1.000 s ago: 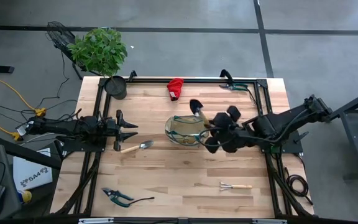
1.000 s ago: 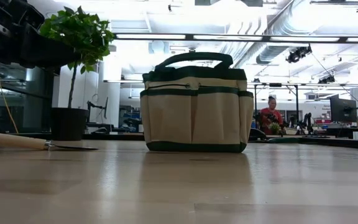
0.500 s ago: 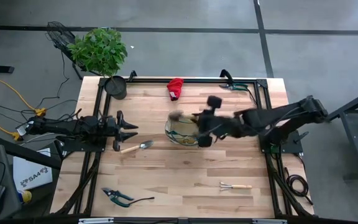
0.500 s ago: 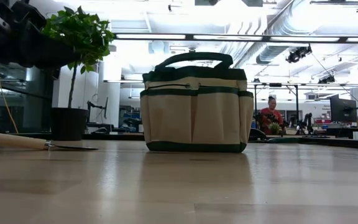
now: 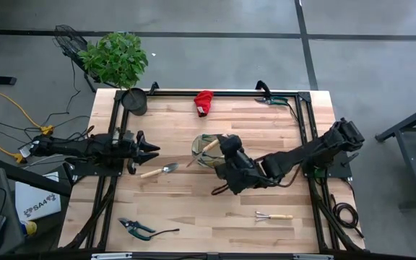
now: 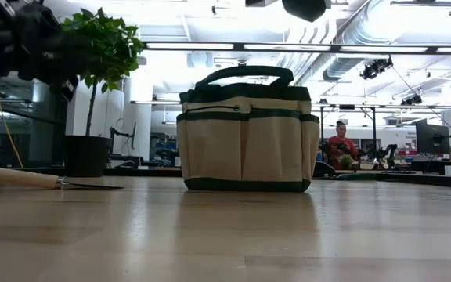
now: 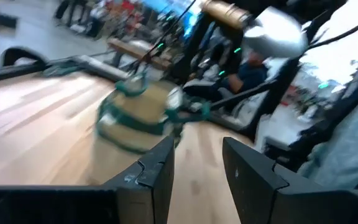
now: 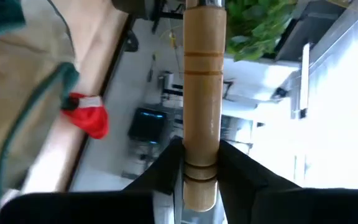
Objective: Pick & Place Garden tools in Gardening bag
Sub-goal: Put the right trowel into the gardening bag
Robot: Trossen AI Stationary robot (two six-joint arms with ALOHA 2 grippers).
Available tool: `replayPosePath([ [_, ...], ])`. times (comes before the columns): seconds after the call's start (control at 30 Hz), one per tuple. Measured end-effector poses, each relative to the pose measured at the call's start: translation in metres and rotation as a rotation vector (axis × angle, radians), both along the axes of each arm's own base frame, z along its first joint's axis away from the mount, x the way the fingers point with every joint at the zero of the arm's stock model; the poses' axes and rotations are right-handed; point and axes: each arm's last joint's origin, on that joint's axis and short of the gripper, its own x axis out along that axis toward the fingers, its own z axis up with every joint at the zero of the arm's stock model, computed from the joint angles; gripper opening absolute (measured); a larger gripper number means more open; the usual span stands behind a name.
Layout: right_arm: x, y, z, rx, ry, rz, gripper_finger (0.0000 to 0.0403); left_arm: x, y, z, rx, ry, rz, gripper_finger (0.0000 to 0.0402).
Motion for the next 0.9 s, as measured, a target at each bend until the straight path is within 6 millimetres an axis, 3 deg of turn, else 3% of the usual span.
replayPosePath([
  [0.47, -0.009, 0.016, 0.017, -0.023, 0.067, 0.061, 0.0062, 0.001, -0.001, 0.046, 0.001, -0.045, -0.022, 0.0134],
  [0.67, -0.008, 0.012, 0.017, -0.047, 0.145, 0.09, 0.0062, 0.022, -0.003, 0.062, 0.02, 0.05, -0.022, 0.0134],
  [0.9, -0.011, 0.004, 0.01, -0.119, 0.315, 0.112, 0.0062, 0.06, -0.008, 0.092, 0.093, 0.13, -0.02, 0.0134],
])
